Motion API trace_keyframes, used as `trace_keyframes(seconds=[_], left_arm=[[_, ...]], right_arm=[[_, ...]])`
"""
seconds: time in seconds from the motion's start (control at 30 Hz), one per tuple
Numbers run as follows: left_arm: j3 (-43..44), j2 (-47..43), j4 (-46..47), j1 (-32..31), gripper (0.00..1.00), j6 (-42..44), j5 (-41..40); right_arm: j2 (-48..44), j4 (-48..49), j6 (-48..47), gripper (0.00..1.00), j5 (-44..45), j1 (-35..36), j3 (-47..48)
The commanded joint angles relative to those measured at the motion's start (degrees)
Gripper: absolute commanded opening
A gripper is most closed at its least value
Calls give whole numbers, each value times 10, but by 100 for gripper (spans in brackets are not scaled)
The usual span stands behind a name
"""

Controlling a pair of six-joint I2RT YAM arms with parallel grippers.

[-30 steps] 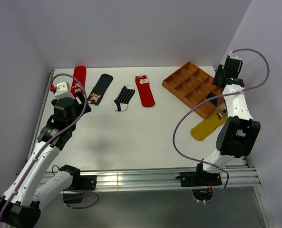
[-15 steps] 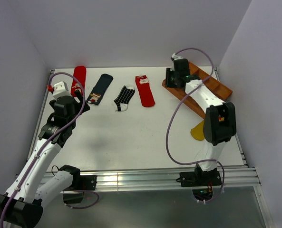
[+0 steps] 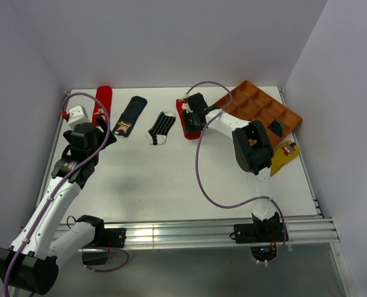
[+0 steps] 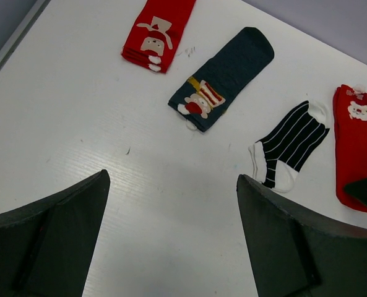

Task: Roll the socks
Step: Move the sock to the center of the board.

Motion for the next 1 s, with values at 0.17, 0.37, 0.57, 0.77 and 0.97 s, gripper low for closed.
trace_keyframes(seconds=[0.17, 0.37, 0.57, 0.77, 0.97], left_arm=[[-2, 5, 11, 6, 89, -5, 30], [-1, 9, 10, 6, 89, -7, 42], [-1, 15, 11, 8, 89, -8, 48], [-4, 15, 12, 9, 89, -10, 52], [-4, 14, 13, 10, 89, -9, 56]], right_arm=[[-77, -10, 50, 40, 20, 20, -134], [-156, 8, 118, 35, -45, 68, -267], [-196, 23, 119, 37, -73, 184, -253], [-218, 8, 58, 37, 103, 200, -230], [-186, 4, -31, 37, 118, 179, -186]])
